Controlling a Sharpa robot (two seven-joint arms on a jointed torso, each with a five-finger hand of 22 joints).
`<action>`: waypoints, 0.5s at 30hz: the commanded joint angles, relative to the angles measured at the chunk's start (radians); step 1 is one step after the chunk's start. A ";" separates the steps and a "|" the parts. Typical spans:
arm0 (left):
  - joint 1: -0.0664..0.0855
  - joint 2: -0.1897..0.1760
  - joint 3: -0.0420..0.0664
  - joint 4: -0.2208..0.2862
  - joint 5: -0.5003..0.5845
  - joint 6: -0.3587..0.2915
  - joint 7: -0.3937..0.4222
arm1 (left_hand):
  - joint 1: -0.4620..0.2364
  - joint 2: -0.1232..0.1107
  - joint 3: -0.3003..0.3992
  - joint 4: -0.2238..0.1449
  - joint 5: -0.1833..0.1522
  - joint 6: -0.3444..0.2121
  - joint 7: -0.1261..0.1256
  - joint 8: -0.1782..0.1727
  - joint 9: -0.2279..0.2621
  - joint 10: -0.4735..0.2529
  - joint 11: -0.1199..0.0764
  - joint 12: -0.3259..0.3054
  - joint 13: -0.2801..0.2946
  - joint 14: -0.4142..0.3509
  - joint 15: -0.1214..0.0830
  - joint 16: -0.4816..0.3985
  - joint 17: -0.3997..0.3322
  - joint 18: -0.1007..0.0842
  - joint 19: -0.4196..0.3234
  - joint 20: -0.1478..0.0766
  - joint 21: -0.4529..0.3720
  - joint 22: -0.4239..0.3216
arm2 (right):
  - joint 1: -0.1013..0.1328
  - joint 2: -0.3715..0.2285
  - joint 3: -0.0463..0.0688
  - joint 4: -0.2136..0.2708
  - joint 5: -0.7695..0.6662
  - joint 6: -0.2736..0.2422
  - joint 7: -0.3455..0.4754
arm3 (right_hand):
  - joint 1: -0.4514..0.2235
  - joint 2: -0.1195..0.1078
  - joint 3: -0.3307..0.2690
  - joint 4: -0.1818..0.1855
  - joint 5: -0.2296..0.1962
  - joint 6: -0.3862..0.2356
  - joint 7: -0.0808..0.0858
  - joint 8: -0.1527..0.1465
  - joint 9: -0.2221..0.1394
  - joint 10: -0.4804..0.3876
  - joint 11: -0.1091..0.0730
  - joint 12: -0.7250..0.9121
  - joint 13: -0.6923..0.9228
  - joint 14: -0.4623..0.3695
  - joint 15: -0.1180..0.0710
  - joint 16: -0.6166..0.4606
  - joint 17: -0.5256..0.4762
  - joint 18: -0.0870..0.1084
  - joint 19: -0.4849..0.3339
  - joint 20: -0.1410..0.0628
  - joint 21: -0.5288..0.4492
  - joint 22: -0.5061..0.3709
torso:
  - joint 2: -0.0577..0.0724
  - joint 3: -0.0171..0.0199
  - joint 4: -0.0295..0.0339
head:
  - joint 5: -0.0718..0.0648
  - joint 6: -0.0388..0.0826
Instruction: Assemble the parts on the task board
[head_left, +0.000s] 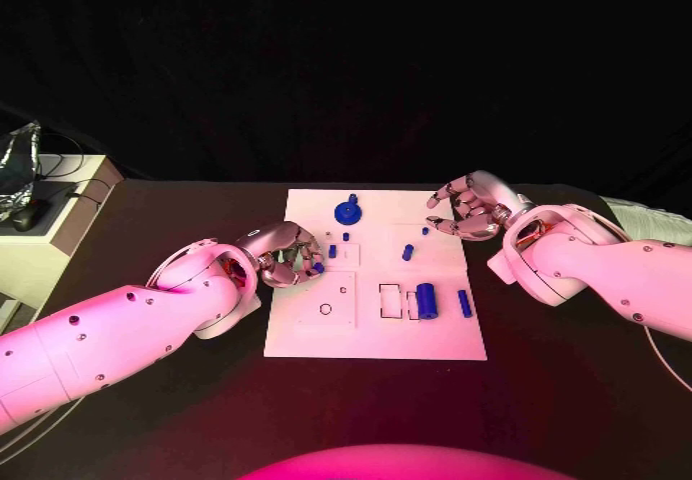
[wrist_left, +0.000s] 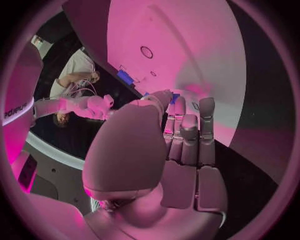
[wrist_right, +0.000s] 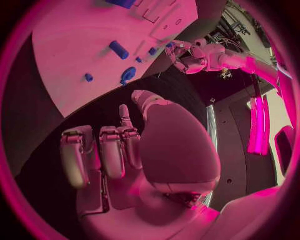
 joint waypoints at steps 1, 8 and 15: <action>0.000 -0.003 0.002 0.004 0.123 -0.042 0.045 | -0.003 -0.006 0.011 -0.004 0.005 0.002 0.009 -0.008 -0.004 0.017 0.001 -0.030 -0.011 -0.008 0.004 -0.009 -0.011 0.003 -0.005 0.008 -0.008 -0.006 | -0.001 0.000 0.000 0.003 -0.012 -0.001 0.008 | -0.006 0.000 0.005 0.000 0.002 -0.003 -0.001 0.006 0.001 0.066 -0.008 0.000 0.228 0.090 -0.008 -0.004 0.216 0.000 0.106 -0.006 0.005 0.263 | 0.000 0.0000 0.0007 | 0.000 0.002; -0.001 -0.008 0.003 0.003 0.170 -0.042 0.053 | -0.016 -0.007 0.028 -0.018 0.005 0.010 0.016 -0.026 -0.001 0.062 0.007 -0.140 -0.047 -0.024 0.009 -0.031 -0.042 0.006 -0.016 0.012 -0.026 -0.020 | -0.001 -0.001 0.000 0.005 -0.013 -0.002 0.008 | -0.006 0.000 0.005 0.000 0.002 -0.003 -0.001 0.006 0.001 0.066 -0.008 0.000 0.228 0.090 -0.008 -0.004 0.216 0.000 0.106 -0.006 0.005 0.263 | 0.000 0.0002 0.0012 | 0.003 0.004; -0.001 -0.011 0.006 0.000 0.190 -0.043 0.056 | -0.030 -0.004 0.049 -0.035 0.008 0.004 0.026 -0.038 0.005 0.097 0.019 -0.273 -0.083 -0.060 0.017 -0.073 -0.110 0.010 -0.030 0.018 -0.046 -0.035 | -0.001 -0.002 0.000 0.006 -0.014 -0.003 0.008 | -0.006 0.000 0.005 0.000 0.002 -0.003 -0.001 0.006 0.001 0.066 -0.008 0.000 0.228 0.090 -0.008 -0.004 0.216 0.000 0.106 -0.006 0.005 0.263 | 0.000 0.0005 0.0002 | 0.006 0.008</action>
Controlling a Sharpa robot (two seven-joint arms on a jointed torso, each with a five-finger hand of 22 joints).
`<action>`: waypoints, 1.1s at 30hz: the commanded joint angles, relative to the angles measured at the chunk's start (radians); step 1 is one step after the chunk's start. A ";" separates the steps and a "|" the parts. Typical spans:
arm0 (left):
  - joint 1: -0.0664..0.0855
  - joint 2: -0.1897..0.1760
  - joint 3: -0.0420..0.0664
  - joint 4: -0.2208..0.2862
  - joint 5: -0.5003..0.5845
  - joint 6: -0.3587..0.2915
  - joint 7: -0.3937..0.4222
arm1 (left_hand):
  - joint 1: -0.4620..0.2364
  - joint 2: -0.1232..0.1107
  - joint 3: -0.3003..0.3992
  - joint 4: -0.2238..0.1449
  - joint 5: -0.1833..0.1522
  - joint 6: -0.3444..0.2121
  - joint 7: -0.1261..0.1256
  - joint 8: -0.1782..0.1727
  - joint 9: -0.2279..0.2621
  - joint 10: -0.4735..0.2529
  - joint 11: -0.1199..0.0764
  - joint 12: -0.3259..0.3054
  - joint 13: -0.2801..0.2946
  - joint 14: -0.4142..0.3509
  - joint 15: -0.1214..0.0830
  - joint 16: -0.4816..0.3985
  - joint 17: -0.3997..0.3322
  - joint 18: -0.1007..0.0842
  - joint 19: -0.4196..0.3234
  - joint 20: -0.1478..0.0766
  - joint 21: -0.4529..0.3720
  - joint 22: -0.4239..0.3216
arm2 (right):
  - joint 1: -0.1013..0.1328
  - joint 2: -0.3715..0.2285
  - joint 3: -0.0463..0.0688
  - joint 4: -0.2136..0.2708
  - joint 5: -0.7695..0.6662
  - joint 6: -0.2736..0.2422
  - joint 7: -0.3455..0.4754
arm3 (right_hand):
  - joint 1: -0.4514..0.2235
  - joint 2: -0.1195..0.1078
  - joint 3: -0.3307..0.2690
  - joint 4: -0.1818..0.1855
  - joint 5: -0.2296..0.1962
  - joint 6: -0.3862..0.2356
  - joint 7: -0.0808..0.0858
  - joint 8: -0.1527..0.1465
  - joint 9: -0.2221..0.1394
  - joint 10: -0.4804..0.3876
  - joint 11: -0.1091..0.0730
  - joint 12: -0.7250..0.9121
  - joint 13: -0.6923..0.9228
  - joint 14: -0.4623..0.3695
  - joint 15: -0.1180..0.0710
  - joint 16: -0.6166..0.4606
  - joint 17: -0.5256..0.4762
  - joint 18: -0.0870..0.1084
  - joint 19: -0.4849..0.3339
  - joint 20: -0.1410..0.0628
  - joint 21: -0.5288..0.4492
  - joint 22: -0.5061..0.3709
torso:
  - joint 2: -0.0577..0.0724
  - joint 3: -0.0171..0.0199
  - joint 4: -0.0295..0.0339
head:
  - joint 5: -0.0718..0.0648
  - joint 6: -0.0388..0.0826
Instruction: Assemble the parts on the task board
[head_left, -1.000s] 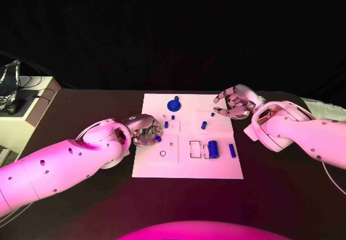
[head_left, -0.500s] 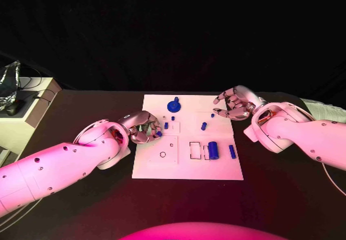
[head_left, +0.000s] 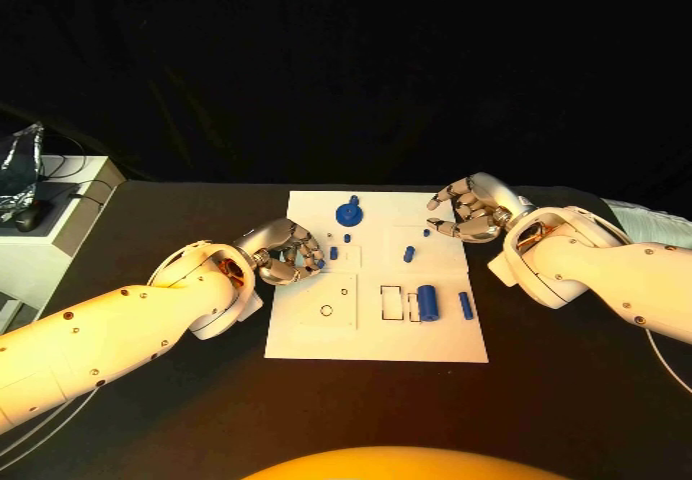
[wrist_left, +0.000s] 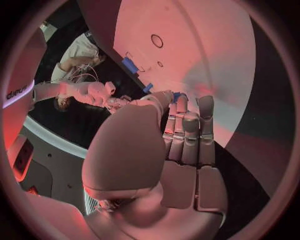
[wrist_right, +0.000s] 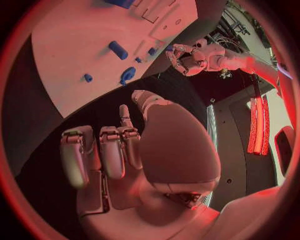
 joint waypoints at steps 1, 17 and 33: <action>0.000 0.000 0.002 0.000 0.047 -0.013 0.022 | -0.010 0.001 0.008 -0.003 0.007 -0.002 0.006 -0.005 0.005 0.015 0.001 -0.033 -0.008 -0.005 0.001 -0.009 -0.012 0.010 -0.003 0.000 -0.003 0.001 | -0.001 -0.001 0.000 0.003 -0.012 -0.002 0.008 | -0.006 0.000 0.005 0.000 0.002 -0.003 -0.001 0.007 0.001 0.066 -0.008 0.000 0.228 0.090 -0.008 -0.004 0.215 0.000 0.106 -0.006 0.005 0.263 | 0.000 0.0002 -0.0007 | 0.002 0.002; 0.000 0.009 0.015 -0.047 0.063 -0.033 0.032 | -0.022 -0.001 0.024 -0.018 0.008 -0.003 0.012 -0.005 0.013 0.050 0.006 -0.116 -0.022 -0.007 0.005 -0.027 -0.034 0.009 0.006 0.005 0.003 0.011 | -0.001 -0.002 0.000 0.003 -0.016 -0.003 0.008 | -0.006 0.000 0.005 0.000 0.002 -0.003 -0.001 0.007 0.001 0.066 -0.008 0.000 0.228 0.090 -0.008 -0.004 0.215 0.000 0.106 -0.006 0.005 0.263 | -0.001 0.0003 -0.0017 | 0.002 0.008; 0.000 0.025 0.017 -0.026 -0.029 0.011 0.070 | -0.075 -0.060 -0.039 -0.024 -0.002 -0.019 -0.006 -0.016 0.015 0.027 0.002 -0.119 0.001 -0.084 0.006 -0.052 -0.107 0.011 -0.037 0.007 -0.034 -0.013 | -0.001 -0.002 0.000 0.008 -0.021 0.001 0.008 | -0.007 -0.003 0.008 -0.003 0.002 -0.004 -0.001 0.008 0.001 0.066 -0.008 0.000 0.228 0.091 -0.008 -0.003 0.216 0.000 0.107 -0.006 0.006 0.263 | -0.001 0.0004 -0.0005 | -0.001 0.008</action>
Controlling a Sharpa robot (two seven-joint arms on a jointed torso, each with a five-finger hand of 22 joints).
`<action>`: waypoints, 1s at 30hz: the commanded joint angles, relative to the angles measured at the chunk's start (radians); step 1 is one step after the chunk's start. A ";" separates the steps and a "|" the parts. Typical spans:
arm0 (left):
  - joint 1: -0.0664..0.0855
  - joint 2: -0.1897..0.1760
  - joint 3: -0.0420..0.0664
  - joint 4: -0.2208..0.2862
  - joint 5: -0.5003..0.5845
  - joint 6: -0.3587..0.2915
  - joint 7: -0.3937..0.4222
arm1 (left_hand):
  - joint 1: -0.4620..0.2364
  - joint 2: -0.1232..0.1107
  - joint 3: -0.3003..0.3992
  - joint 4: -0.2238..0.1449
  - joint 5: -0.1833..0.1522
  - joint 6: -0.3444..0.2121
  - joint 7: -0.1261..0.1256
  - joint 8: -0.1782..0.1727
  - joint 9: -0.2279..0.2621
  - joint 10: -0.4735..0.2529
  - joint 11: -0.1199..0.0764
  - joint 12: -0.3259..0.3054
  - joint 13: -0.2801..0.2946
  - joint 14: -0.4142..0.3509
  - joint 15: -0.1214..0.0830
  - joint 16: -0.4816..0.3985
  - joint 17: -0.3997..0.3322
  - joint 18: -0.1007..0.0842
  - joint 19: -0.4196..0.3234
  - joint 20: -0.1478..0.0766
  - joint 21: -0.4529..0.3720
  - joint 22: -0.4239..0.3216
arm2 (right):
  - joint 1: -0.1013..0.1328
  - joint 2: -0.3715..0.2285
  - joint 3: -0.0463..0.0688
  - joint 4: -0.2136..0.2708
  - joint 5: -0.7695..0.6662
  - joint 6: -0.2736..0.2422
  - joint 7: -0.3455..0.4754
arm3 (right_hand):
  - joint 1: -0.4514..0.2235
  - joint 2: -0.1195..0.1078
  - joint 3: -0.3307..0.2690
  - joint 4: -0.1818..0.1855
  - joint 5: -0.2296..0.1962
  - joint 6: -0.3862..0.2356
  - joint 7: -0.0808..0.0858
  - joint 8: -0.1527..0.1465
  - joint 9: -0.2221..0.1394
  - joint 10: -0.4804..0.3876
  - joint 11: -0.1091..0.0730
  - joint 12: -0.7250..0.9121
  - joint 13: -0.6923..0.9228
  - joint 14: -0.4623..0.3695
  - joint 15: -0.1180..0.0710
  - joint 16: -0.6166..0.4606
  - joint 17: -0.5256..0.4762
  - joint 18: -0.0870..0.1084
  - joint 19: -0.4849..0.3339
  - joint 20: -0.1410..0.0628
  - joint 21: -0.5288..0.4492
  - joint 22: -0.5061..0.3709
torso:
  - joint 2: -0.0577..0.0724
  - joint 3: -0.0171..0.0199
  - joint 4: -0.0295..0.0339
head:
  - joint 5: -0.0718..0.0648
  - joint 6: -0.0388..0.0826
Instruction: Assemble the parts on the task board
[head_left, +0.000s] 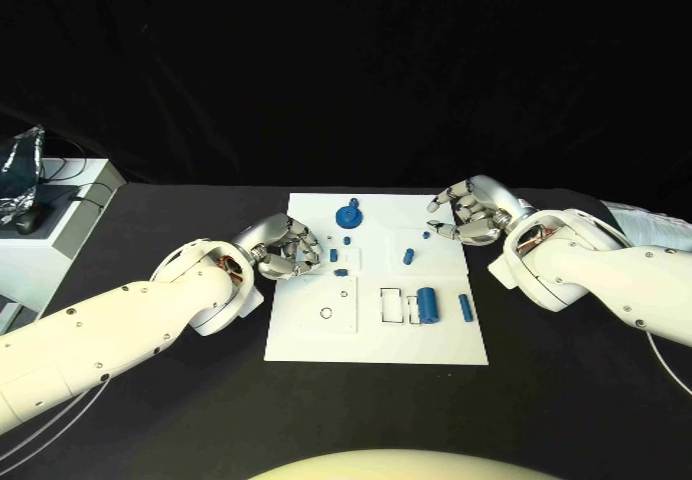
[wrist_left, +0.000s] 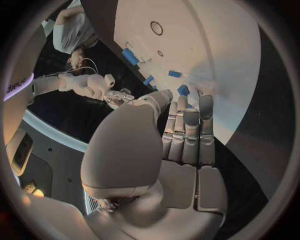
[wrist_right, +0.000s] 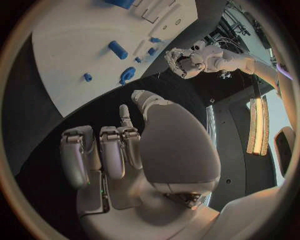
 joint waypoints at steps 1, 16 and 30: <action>0.000 0.008 0.001 0.013 -0.089 0.022 0.028 | -0.023 -0.020 -0.031 0.006 -0.006 -0.009 -0.004 -0.004 0.000 -0.026 0.005 0.022 0.013 -0.029 0.006 -0.008 -0.023 0.012 -0.014 0.004 -0.014 -0.005 | -0.001 0.000 0.000 0.003 -0.014 0.004 0.008 | -0.007 -0.003 0.005 0.000 0.002 -0.004 -0.001 0.004 0.002 0.066 -0.008 0.000 0.227 0.094 -0.005 -0.003 0.217 0.000 0.107 -0.006 0.006 0.263 | 0.000 0.0004 0.0004 | -0.002 0.001; 0.000 0.057 -0.001 0.043 -0.378 0.071 -0.118 | 0.040 0.016 -0.279 0.081 -0.001 -0.042 -0.045 0.110 0.023 -0.203 -0.051 0.700 0.380 0.245 -0.041 0.207 0.398 -0.025 0.175 -0.032 0.144 0.188 | -0.001 0.005 0.000 0.003 -0.018 0.006 0.006 | -0.007 -0.003 0.006 -0.001 0.002 -0.004 -0.001 0.004 0.002 0.067 -0.008 0.001 0.228 0.095 -0.005 -0.003 0.217 0.000 0.107 -0.006 0.006 0.263 | 0.000 0.0009 -0.0011 | -0.002 0.001; 0.005 0.114 -0.003 0.021 -0.439 0.181 -0.274 | 0.055 0.036 -0.271 0.081 0.000 -0.003 -0.058 0.098 -0.002 -0.026 -0.070 0.938 0.666 0.406 -0.061 0.270 0.644 -0.070 0.347 -0.054 0.319 0.385 | -0.001 0.009 0.000 0.003 -0.020 0.006 0.005 | -0.006 -0.003 0.008 -0.003 0.002 -0.002 -0.002 0.006 0.002 0.067 -0.009 0.001 0.228 0.095 -0.005 -0.003 0.217 0.000 0.107 -0.006 0.006 0.263 | 0.002 0.0006 -0.0026 | -0.004 -0.001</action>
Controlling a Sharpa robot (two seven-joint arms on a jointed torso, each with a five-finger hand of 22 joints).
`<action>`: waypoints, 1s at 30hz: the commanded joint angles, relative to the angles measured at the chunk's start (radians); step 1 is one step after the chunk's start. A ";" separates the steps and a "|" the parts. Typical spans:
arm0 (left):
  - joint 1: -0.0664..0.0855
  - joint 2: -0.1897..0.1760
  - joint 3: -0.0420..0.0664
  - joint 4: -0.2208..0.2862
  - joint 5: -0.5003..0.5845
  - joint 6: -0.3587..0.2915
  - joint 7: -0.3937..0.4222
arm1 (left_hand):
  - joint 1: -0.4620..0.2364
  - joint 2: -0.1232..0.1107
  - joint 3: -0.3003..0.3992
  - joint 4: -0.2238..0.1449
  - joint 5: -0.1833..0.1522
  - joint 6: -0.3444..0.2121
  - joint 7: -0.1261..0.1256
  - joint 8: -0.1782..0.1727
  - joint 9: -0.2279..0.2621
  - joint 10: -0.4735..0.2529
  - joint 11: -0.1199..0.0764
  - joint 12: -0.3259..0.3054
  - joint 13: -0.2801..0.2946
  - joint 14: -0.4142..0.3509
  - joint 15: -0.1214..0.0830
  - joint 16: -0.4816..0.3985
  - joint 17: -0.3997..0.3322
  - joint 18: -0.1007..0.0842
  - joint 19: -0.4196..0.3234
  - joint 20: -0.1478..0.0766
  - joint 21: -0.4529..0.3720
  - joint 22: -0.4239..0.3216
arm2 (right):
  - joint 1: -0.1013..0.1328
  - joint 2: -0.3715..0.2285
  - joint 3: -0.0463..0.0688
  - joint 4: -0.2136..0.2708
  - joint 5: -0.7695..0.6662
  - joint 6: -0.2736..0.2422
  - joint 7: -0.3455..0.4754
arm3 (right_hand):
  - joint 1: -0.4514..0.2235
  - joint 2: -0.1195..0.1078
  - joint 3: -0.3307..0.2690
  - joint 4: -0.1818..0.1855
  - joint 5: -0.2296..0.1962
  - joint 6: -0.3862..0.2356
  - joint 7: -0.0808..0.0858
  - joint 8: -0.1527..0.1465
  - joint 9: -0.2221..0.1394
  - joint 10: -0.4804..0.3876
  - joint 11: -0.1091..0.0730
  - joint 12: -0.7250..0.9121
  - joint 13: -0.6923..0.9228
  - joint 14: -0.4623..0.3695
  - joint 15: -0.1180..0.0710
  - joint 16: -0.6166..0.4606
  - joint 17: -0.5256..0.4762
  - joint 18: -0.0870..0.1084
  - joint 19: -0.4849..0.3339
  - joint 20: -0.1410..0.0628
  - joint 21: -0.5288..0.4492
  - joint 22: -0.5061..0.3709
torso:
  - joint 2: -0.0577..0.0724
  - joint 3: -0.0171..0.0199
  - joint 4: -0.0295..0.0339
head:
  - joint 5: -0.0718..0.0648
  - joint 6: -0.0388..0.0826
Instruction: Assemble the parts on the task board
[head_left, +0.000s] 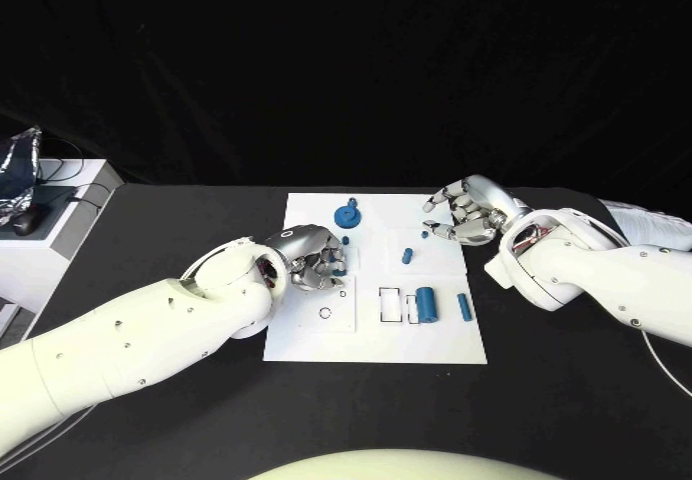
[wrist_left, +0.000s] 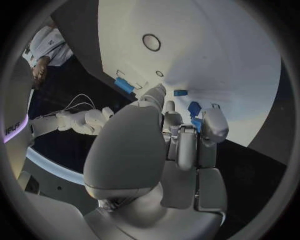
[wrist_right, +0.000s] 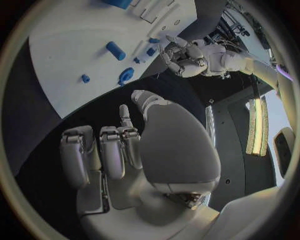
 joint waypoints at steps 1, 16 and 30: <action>0.003 0.015 0.000 -0.007 -0.045 0.065 -0.084 | 0.002 0.001 0.009 -0.001 0.004 0.008 0.002 -0.011 -0.005 0.038 0.001 0.033 0.056 0.018 -0.001 0.010 0.076 -0.020 0.019 -0.002 0.019 0.022 | -0.001 0.001 0.000 0.002 -0.013 0.006 0.006 | -0.006 -0.003 0.004 0.001 0.002 -0.002 -0.002 0.006 0.001 0.070 -0.005 0.001 0.228 0.094 -0.005 -0.003 0.217 0.000 0.107 -0.007 0.006 0.263 | 0.001 -0.0004 0.0001 | -0.002 -0.001; 0.010 0.049 -0.001 -0.030 -0.049 0.013 -0.116 | 0.012 0.013 0.030 -0.002 0.005 0.012 0.005 -0.039 -0.021 0.123 0.006 0.102 0.176 0.065 0.001 0.023 0.155 -0.038 0.083 -0.005 0.081 0.094 | -0.001 0.002 0.000 0.003 -0.013 0.005 0.005 | -0.008 -0.003 0.005 0.001 0.002 -0.002 -0.002 0.007 0.002 0.070 -0.005 0.001 0.228 0.094 -0.005 -0.003 0.217 0.000 0.107 -0.007 0.006 0.263 | 0.000 -0.0008 0.0013 | -0.007 -0.005; 0.013 0.054 -0.001 -0.036 -0.045 0.054 -0.142 | 0.010 0.015 0.033 0.000 0.003 0.013 0.007 -0.042 -0.023 0.123 0.008 0.102 0.174 0.066 0.003 0.024 0.157 -0.039 0.087 -0.004 0.085 0.098 | -0.001 0.003 0.000 0.004 -0.013 0.007 0.004 | -0.008 -0.003 0.005 0.001 0.002 -0.002 -0.002 0.007 0.002 0.070 -0.005 0.001 0.228 0.094 -0.005 -0.003 0.217 0.000 0.107 -0.007 0.006 0.263 | 0.000 -0.0016 0.0020 | -0.007 -0.010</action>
